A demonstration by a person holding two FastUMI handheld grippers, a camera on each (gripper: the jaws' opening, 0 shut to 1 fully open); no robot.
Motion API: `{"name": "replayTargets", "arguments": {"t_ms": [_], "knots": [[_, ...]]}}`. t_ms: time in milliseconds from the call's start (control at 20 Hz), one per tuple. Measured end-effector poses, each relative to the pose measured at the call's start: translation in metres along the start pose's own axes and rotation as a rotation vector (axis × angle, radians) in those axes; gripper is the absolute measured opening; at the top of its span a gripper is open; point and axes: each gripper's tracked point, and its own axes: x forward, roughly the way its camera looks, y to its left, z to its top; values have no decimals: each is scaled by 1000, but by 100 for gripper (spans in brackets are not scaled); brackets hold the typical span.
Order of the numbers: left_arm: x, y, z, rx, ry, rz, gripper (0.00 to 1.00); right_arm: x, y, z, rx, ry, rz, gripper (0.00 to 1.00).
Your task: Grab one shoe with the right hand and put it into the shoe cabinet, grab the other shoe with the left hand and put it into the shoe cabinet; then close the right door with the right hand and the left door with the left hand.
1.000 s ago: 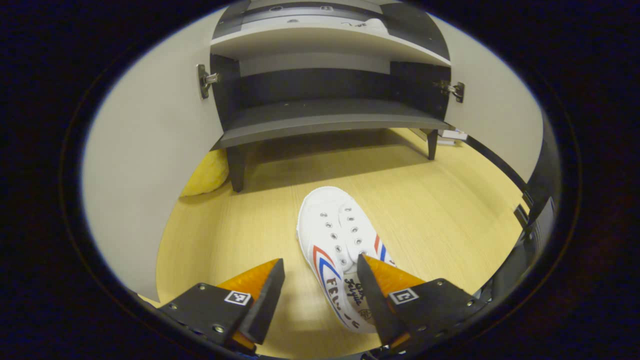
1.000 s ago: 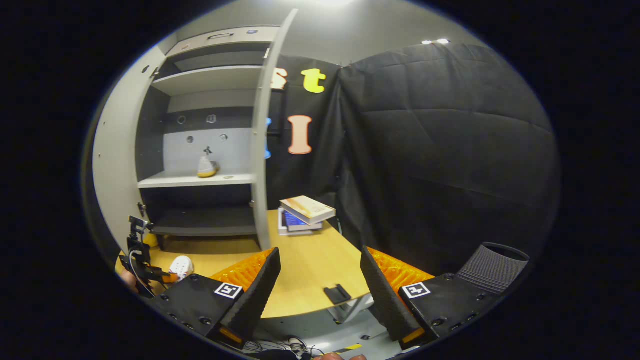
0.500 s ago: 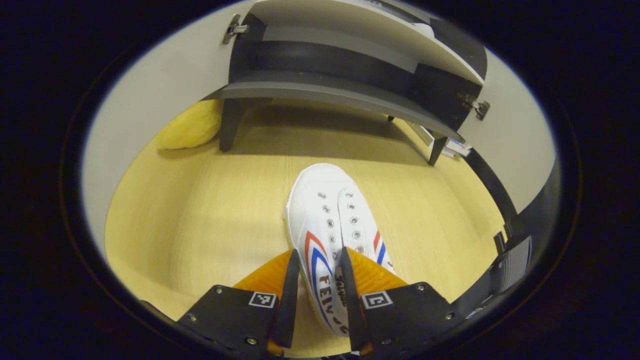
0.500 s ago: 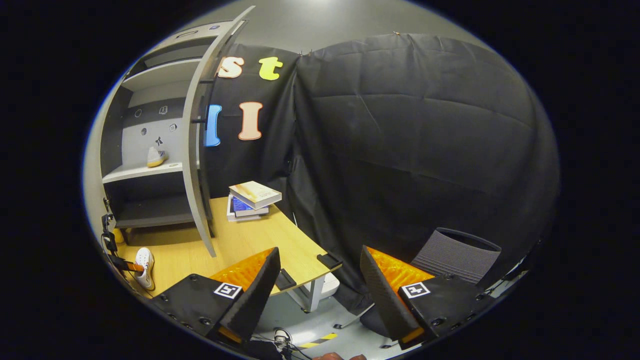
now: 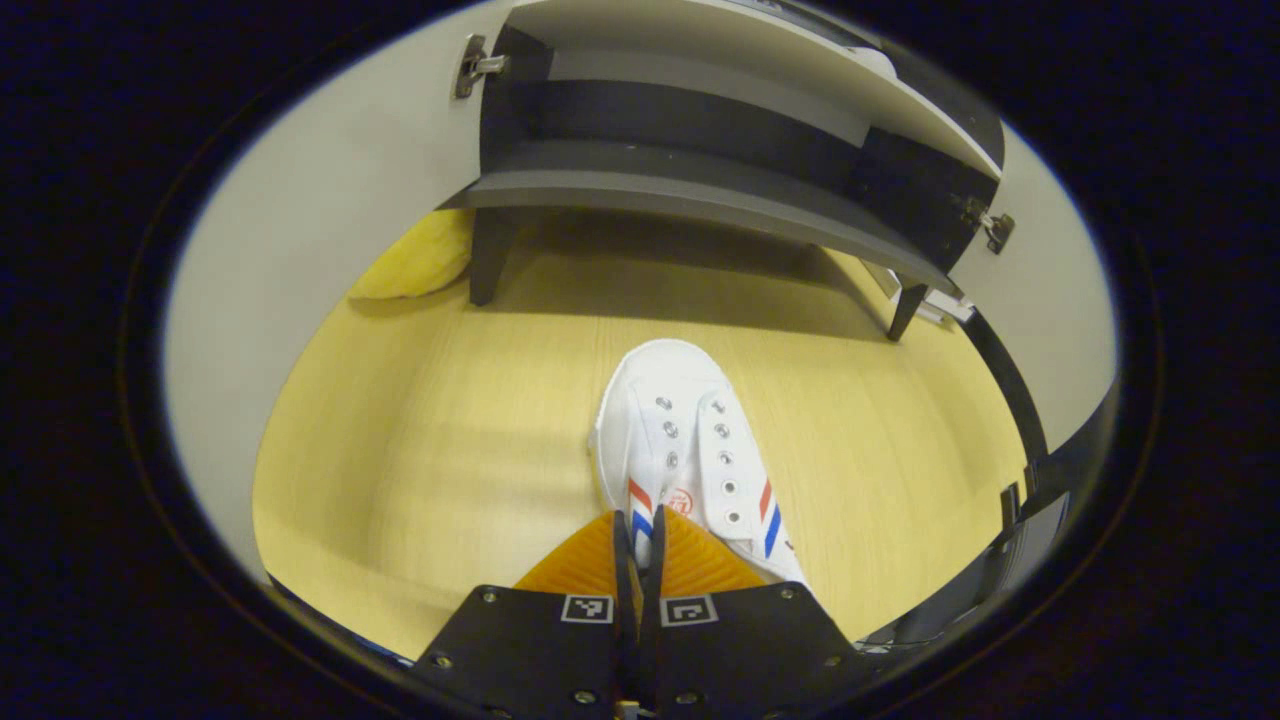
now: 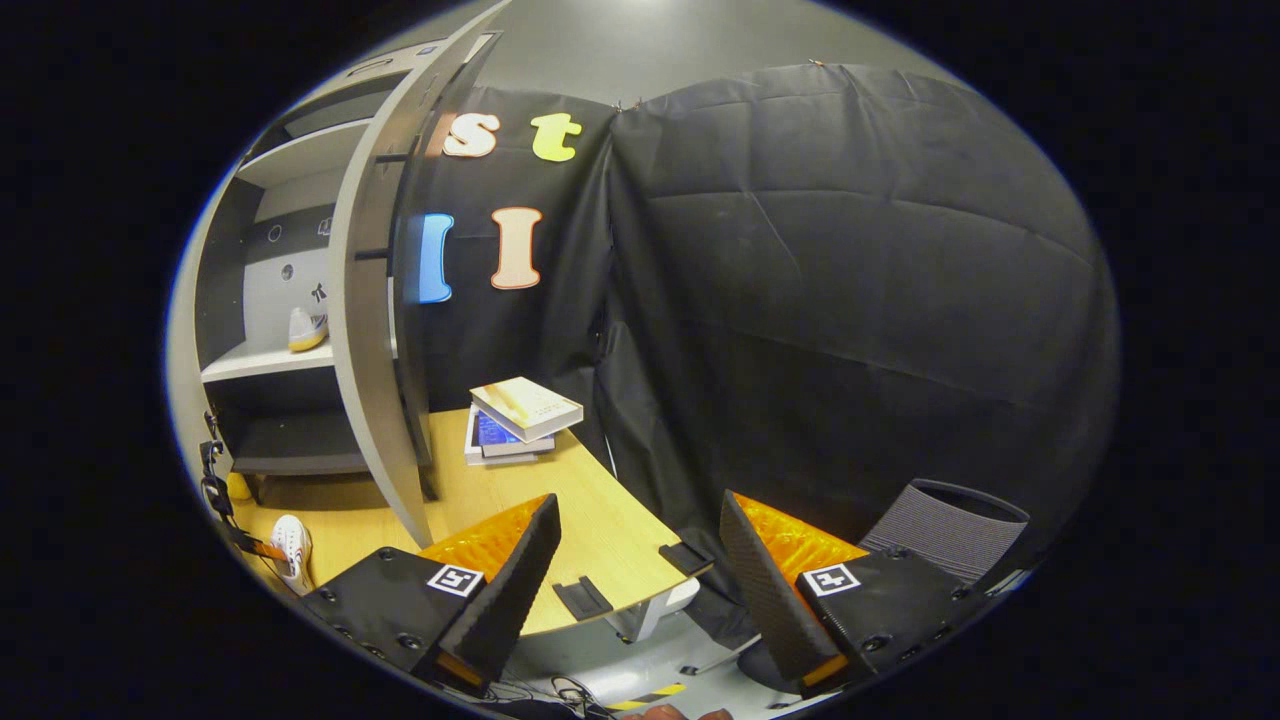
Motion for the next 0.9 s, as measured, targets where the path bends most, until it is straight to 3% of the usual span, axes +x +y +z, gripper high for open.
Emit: {"name": "replayTargets", "arguments": {"t_ms": [250,600,900], "knots": [[-14,6,20,-13,-99,4,2,62,6,26,16,-41,24,100],[-68,15,69,73,-362,-26,1,132,19,57,20,-72,78,98],[-44,12,66,58,-545,-30,2,159,28,75,3,-124,140,100]]}}
